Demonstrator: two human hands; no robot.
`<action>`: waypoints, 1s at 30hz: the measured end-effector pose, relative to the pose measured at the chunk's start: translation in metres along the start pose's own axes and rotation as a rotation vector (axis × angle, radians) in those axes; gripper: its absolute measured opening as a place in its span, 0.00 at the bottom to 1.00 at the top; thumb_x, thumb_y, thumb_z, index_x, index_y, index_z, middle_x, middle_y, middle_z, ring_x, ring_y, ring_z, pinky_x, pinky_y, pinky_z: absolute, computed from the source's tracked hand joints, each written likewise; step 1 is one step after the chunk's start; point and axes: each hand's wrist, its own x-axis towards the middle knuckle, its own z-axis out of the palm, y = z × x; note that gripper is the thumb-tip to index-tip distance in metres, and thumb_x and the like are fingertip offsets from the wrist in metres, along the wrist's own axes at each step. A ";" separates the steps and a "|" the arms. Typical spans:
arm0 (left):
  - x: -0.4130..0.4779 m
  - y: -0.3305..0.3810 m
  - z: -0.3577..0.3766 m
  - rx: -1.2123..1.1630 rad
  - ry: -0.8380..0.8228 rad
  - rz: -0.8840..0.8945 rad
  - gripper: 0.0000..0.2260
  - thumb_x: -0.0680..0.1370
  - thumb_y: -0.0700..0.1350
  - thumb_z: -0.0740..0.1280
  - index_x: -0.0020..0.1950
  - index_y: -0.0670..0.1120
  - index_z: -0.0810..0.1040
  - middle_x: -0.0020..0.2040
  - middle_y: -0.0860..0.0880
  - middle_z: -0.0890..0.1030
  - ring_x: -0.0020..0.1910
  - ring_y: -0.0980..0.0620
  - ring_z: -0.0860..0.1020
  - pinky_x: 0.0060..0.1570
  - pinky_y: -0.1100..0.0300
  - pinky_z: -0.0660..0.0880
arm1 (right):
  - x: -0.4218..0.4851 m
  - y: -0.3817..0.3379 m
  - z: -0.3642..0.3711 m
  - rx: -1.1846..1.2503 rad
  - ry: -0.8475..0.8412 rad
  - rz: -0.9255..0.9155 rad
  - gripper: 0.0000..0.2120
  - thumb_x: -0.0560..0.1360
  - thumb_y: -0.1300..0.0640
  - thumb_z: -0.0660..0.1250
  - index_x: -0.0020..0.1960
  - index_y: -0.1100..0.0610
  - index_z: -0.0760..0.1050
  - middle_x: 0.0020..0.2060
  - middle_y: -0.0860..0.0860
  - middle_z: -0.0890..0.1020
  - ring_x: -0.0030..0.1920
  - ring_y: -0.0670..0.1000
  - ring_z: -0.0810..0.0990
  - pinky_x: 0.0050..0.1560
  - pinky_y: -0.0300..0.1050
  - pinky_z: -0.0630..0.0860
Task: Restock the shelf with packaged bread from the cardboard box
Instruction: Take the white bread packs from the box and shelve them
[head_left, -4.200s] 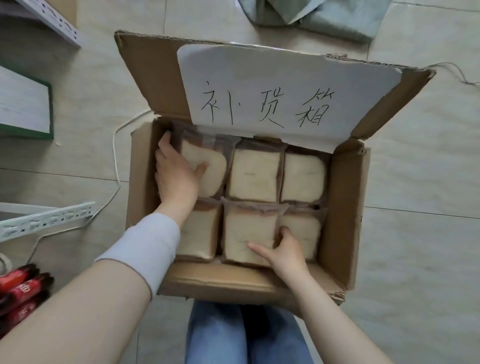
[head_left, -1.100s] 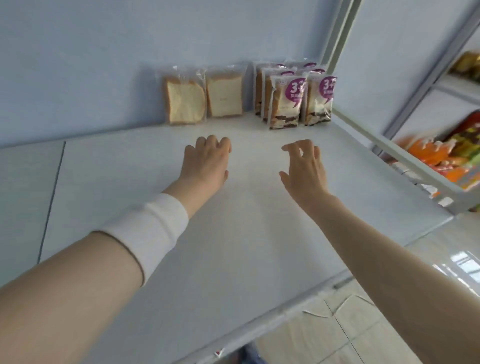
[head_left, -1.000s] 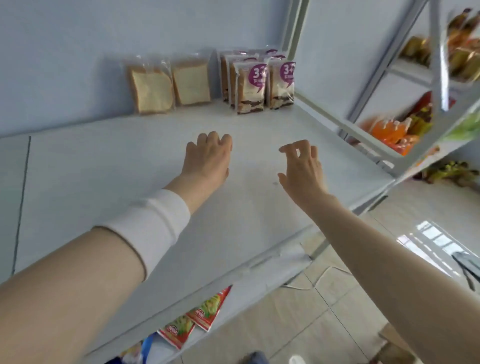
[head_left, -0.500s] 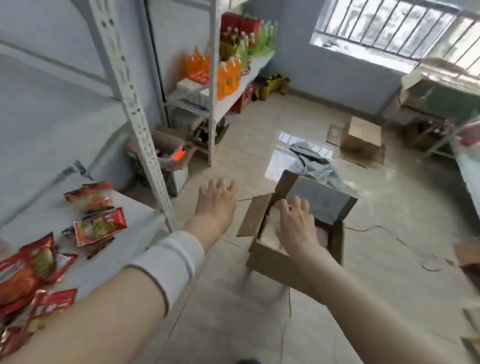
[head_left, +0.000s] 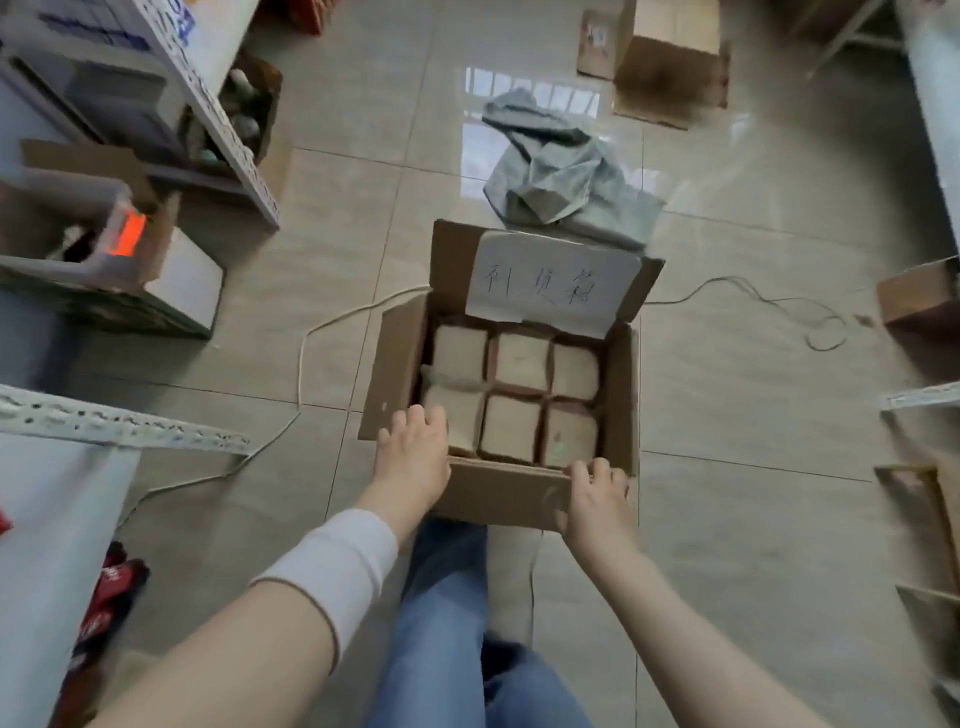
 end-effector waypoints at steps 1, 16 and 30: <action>0.023 -0.002 0.012 -0.012 -0.011 0.004 0.15 0.75 0.43 0.64 0.60 0.45 0.66 0.60 0.44 0.71 0.59 0.43 0.70 0.56 0.51 0.69 | 0.020 0.000 0.011 0.027 -0.016 0.015 0.21 0.74 0.55 0.64 0.65 0.56 0.63 0.62 0.55 0.67 0.62 0.57 0.65 0.57 0.49 0.69; 0.185 -0.024 0.129 -0.065 -0.011 -0.063 0.32 0.73 0.43 0.68 0.72 0.40 0.57 0.65 0.38 0.62 0.64 0.40 0.60 0.60 0.53 0.67 | 0.282 -0.022 0.082 0.566 -0.028 0.385 0.38 0.72 0.43 0.66 0.71 0.64 0.57 0.67 0.62 0.67 0.68 0.62 0.64 0.68 0.53 0.62; 0.171 -0.036 0.118 -0.917 -0.054 -0.206 0.33 0.64 0.43 0.77 0.63 0.54 0.63 0.51 0.58 0.75 0.54 0.56 0.74 0.53 0.64 0.69 | 0.254 0.032 0.063 1.273 -0.172 0.544 0.25 0.68 0.58 0.74 0.62 0.60 0.71 0.55 0.55 0.79 0.53 0.55 0.79 0.52 0.49 0.79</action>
